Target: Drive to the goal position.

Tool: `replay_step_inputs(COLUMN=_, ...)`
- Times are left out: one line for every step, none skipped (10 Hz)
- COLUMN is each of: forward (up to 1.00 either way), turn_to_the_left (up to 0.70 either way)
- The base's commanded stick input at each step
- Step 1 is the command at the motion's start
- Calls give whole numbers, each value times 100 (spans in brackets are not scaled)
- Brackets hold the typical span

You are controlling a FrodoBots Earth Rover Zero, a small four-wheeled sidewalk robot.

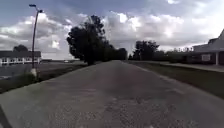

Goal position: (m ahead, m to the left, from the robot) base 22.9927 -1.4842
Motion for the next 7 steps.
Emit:
replay_step_inputs(forward=70, turn_to_the_left=0)
replay_step_inputs(forward=70, turn_to_the_left=0)
replay_step_inputs(forward=70, turn_to_the_left=0)
replay_step_inputs(forward=70, turn_to_the_left=0)
replay_step_inputs(forward=70, turn_to_the_left=0)
replay_step_inputs(forward=70, turn_to_the_left=0)
replay_step_inputs(forward=70, turn_to_the_left=0)
